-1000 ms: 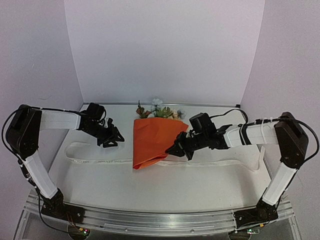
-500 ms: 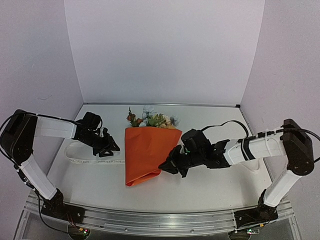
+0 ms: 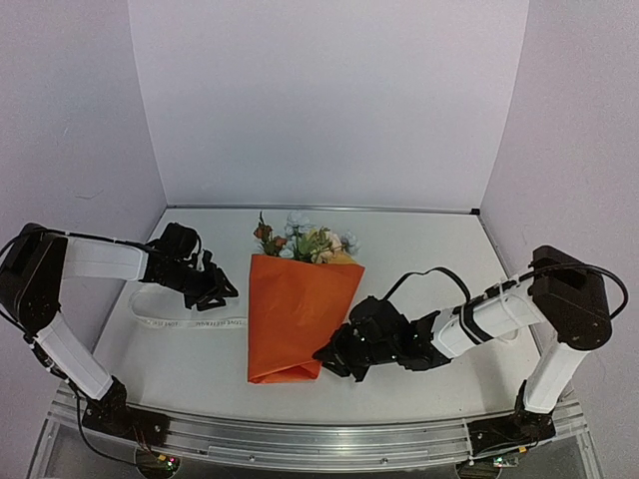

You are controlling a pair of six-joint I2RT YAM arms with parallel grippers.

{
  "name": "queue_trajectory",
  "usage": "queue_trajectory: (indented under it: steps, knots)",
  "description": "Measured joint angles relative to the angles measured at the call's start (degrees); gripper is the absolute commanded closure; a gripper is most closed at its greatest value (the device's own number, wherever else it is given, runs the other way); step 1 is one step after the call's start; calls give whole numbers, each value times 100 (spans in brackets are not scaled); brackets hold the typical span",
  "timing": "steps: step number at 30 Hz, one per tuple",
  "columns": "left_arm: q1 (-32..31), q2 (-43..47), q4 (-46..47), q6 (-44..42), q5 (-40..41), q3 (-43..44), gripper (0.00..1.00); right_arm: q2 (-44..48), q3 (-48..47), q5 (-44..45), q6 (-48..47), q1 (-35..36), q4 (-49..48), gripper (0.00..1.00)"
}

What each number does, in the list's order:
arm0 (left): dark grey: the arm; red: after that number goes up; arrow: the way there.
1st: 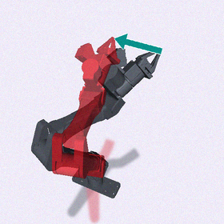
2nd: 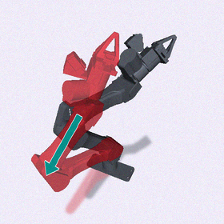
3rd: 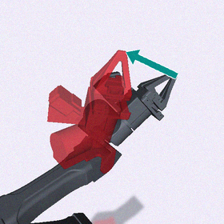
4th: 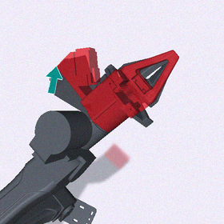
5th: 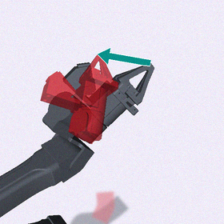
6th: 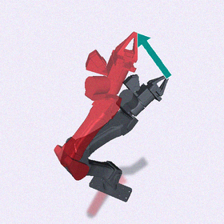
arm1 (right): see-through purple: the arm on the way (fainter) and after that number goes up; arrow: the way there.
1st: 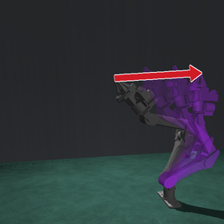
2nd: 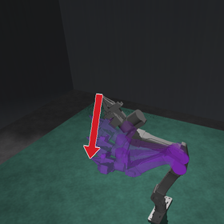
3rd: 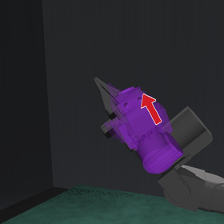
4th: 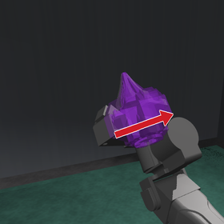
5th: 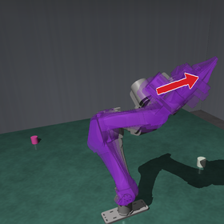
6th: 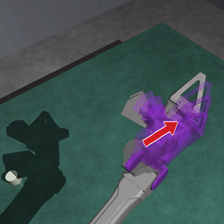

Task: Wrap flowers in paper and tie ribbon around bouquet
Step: Place the ribbon, then pick up the ribbon at the center of the board.

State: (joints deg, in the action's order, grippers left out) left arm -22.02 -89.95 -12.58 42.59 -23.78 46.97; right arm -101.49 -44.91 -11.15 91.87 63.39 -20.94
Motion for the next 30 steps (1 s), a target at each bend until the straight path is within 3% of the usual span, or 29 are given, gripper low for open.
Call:
queue_trajectory:
  steps: [5, 14, 22, 30]
  knots:
    - [0, 329, 71, 210, 98, -276, 54, -154, 101, 121, -1, 58, -189, 41]
    - [46, 1286, 59, 697, 719, -643, 48, 363, 376, 456, -251, 47, -133, 9]
    - [473, 2613, -787, 1173, 2272, -909, 37, 1459, 1273, 800, -438, -356, 179, 4]
    - [1321, 3384, -1885, 1873, 3726, -1474, 39, 2567, 2049, 995, -707, -1229, 1163, 3]
